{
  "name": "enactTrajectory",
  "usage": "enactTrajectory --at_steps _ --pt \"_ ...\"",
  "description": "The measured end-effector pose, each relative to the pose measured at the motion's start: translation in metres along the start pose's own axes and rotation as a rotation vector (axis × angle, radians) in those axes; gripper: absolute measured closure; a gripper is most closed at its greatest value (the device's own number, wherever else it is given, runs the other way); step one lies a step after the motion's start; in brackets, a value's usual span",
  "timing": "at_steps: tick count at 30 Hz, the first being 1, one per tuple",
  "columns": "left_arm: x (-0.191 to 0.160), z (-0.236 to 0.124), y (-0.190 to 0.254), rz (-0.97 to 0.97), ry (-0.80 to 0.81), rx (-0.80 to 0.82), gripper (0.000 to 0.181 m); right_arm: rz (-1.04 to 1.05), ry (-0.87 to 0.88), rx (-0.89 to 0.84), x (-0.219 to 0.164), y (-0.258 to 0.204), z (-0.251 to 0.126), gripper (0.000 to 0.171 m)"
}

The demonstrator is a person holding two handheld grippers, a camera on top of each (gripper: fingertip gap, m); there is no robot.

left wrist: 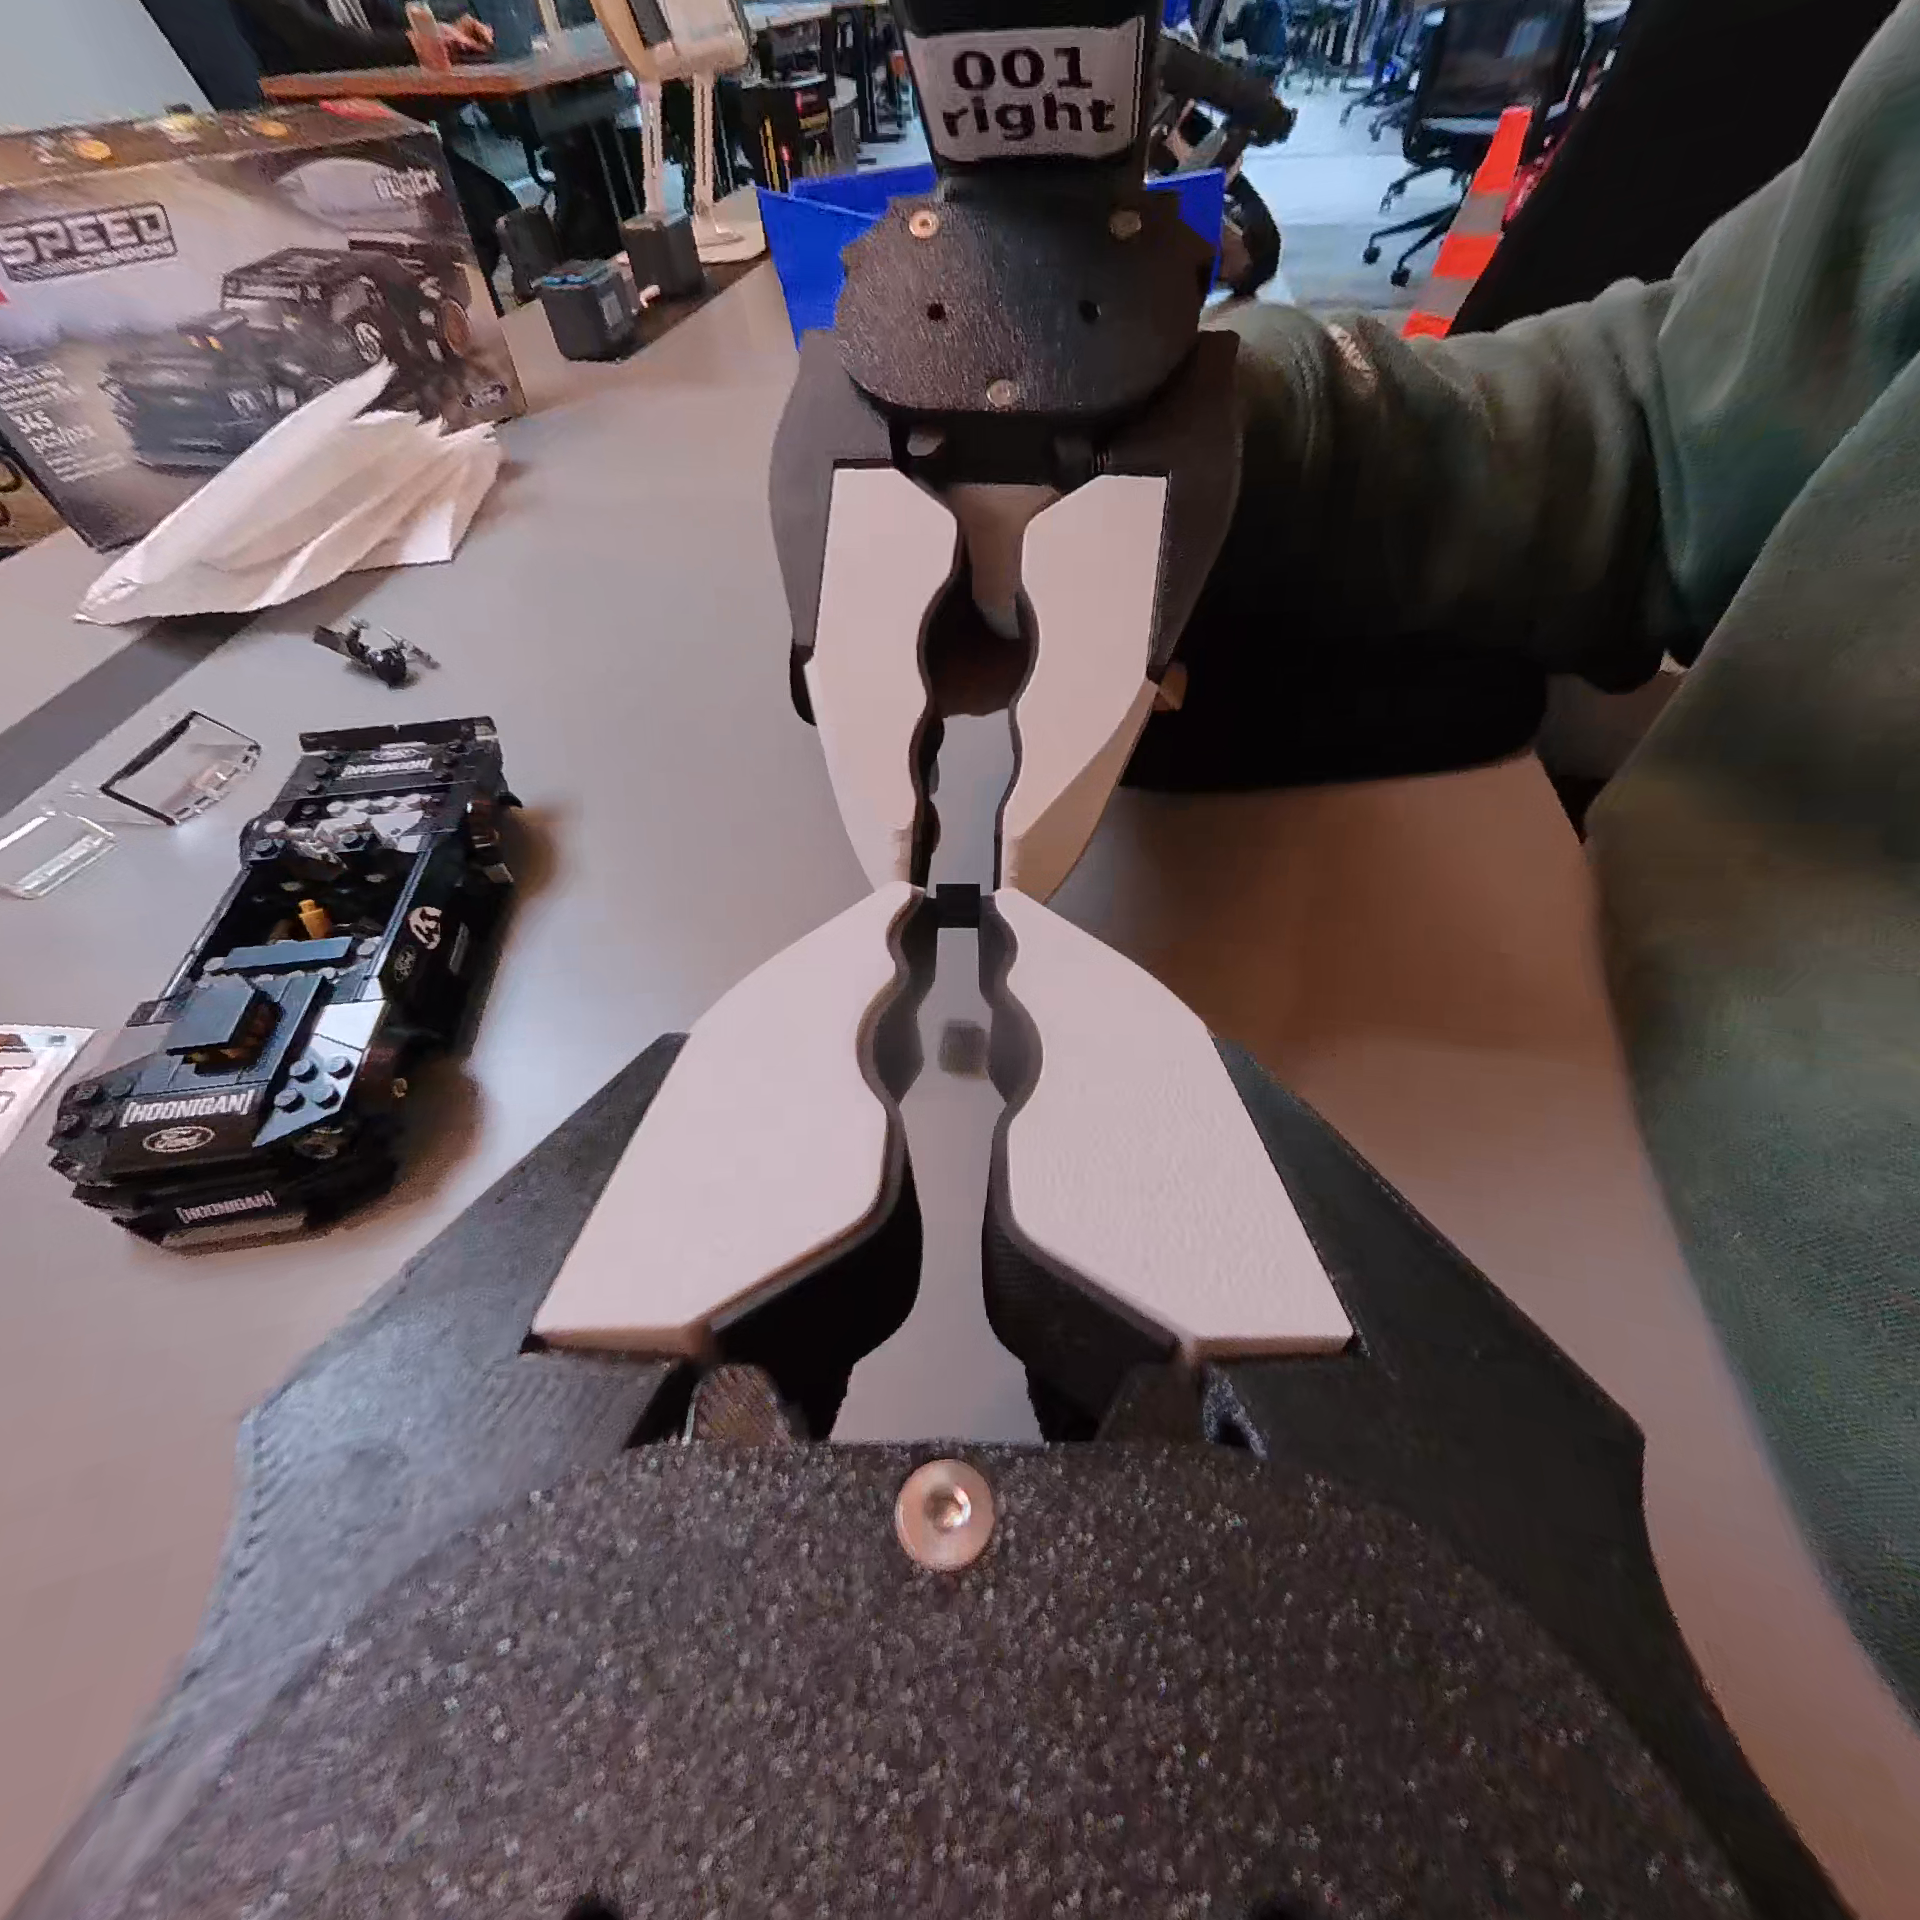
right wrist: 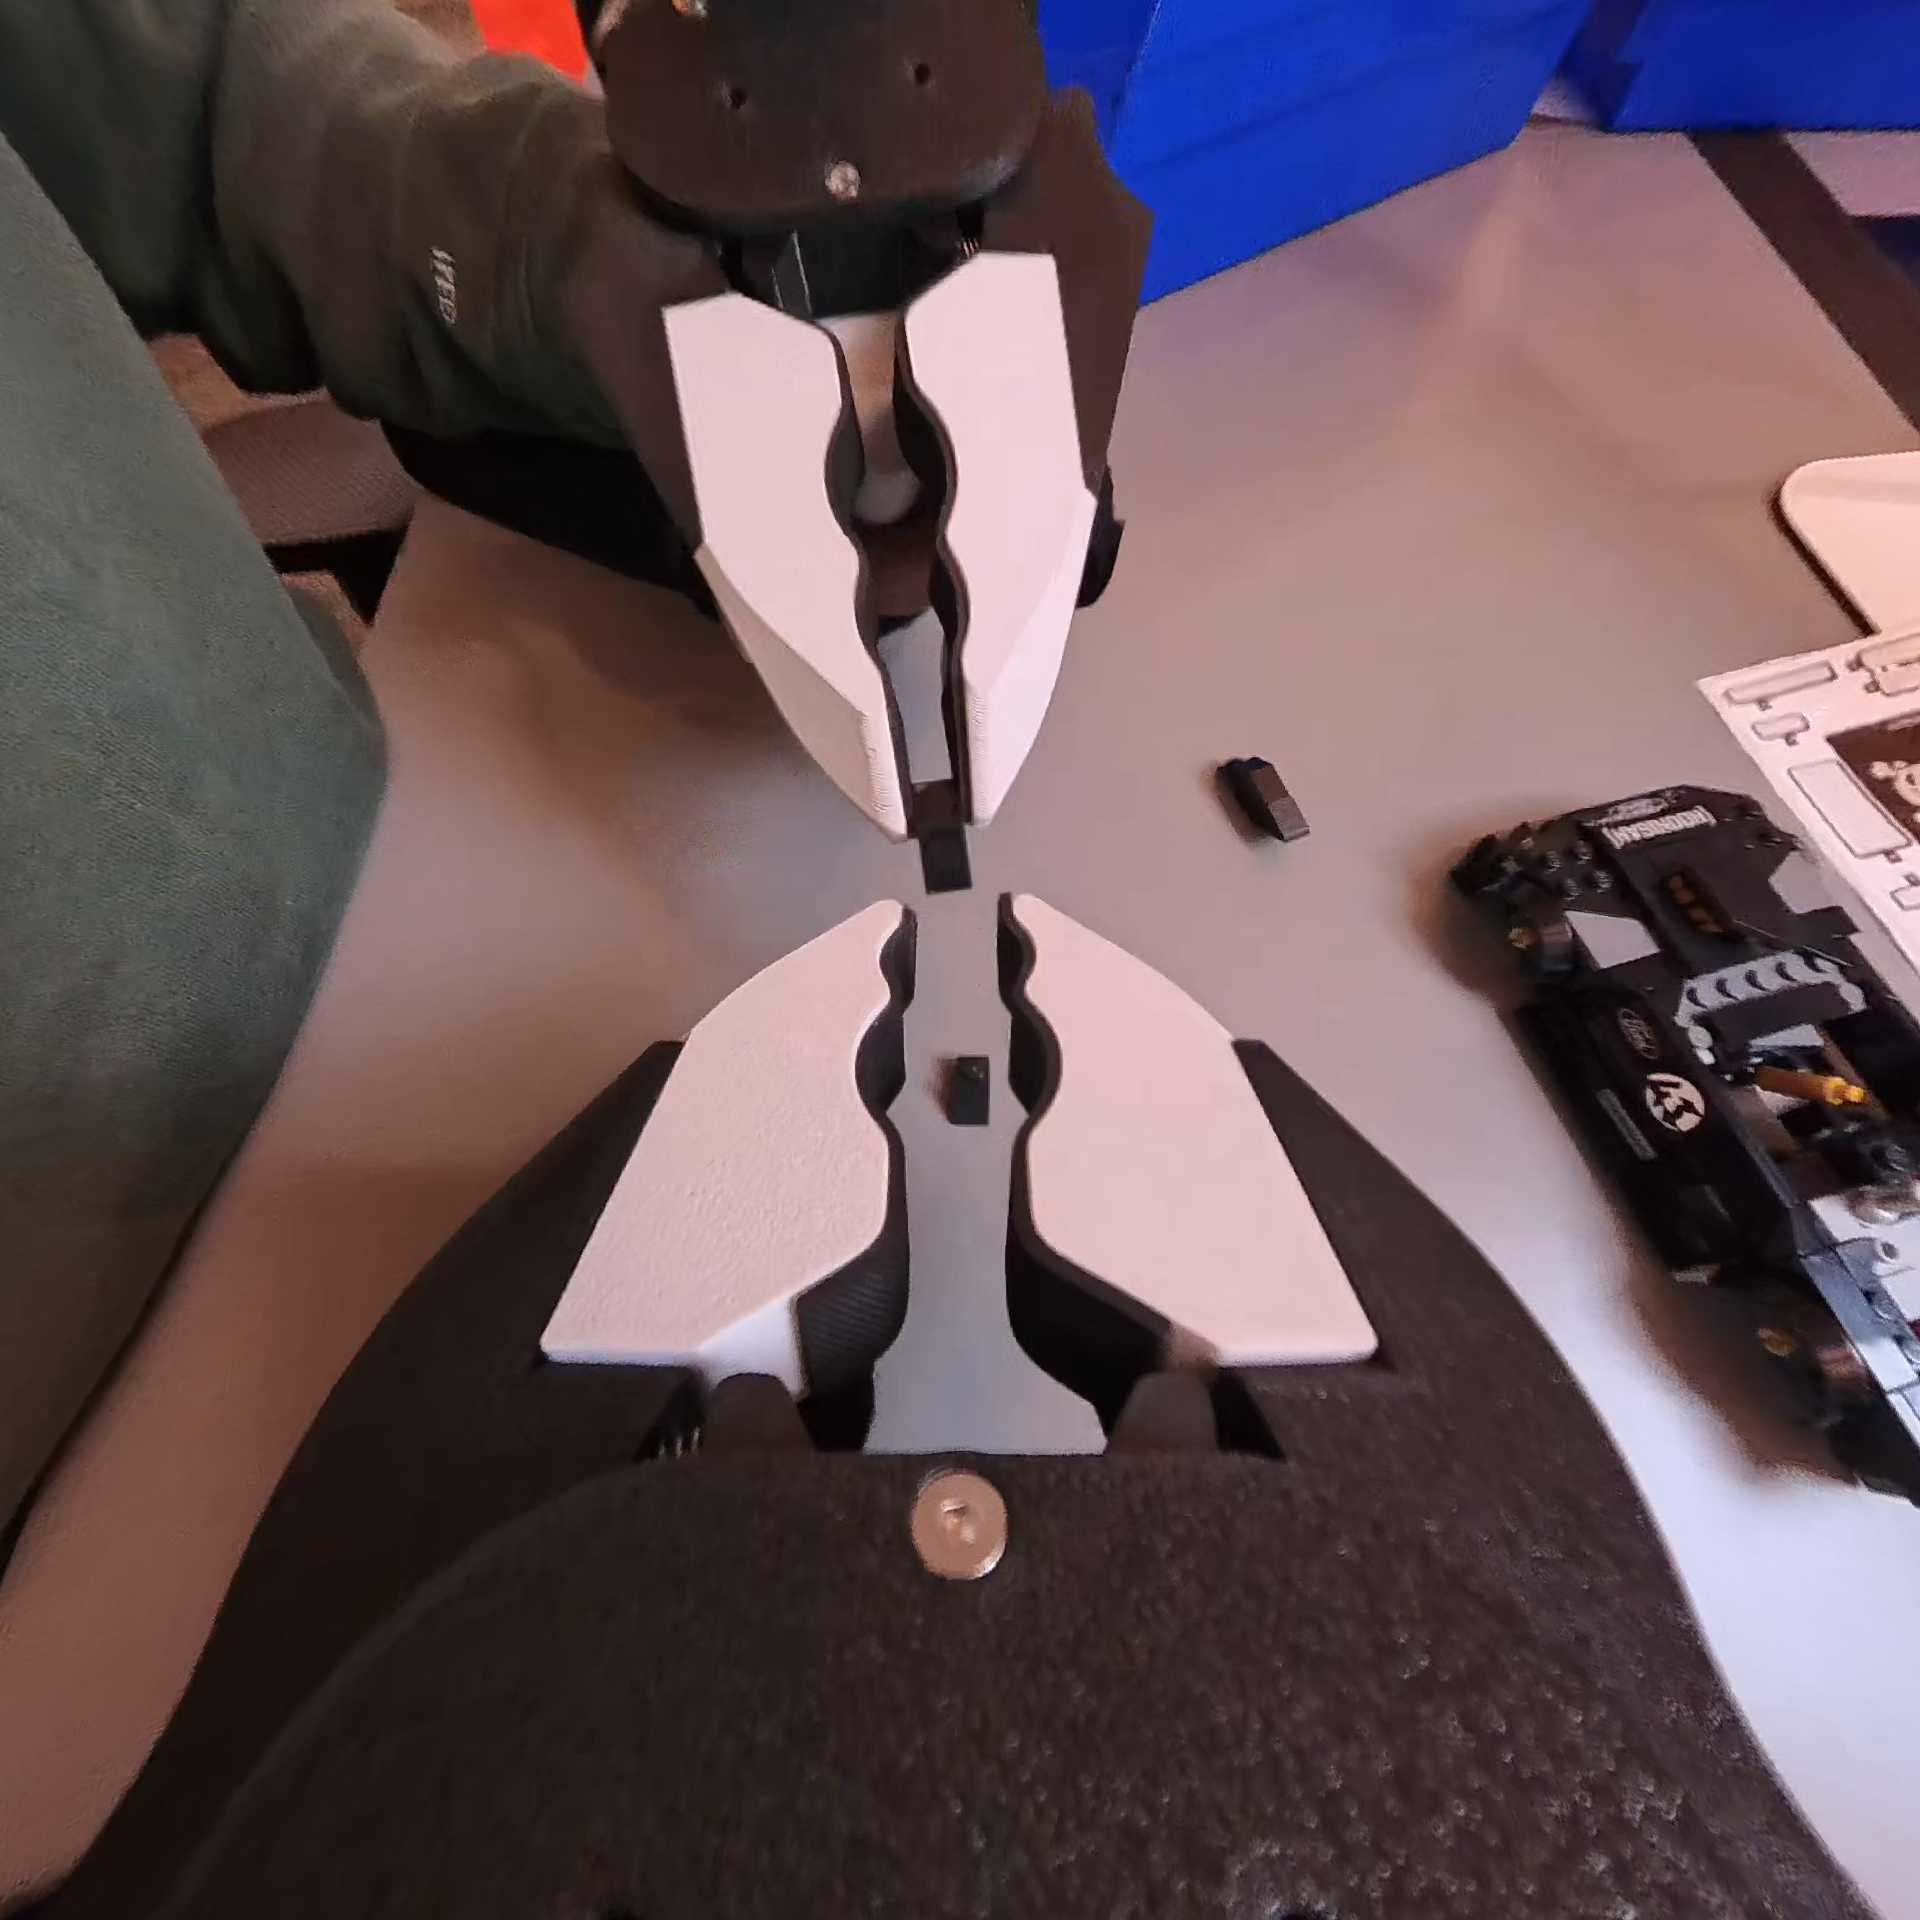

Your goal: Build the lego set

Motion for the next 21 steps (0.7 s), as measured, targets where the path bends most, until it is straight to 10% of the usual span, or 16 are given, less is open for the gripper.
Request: enactTrajectory --at_steps 21 --pt "-0.0048 0.0013 -0.0016 -0.113 0.012 -0.054 0.173 -0.039 -0.017 -0.019 0.0019 -0.0035 0.0028 0.163"
Point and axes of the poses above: each gripper's, where its closed fingertips meet, z out along the fingers, x out of its top, y = z × x across the jaws, the point moved 7 cm from there along -z, back along the fingers, and after that the axes turned 2 degrees about y, right-handed, at the moved point
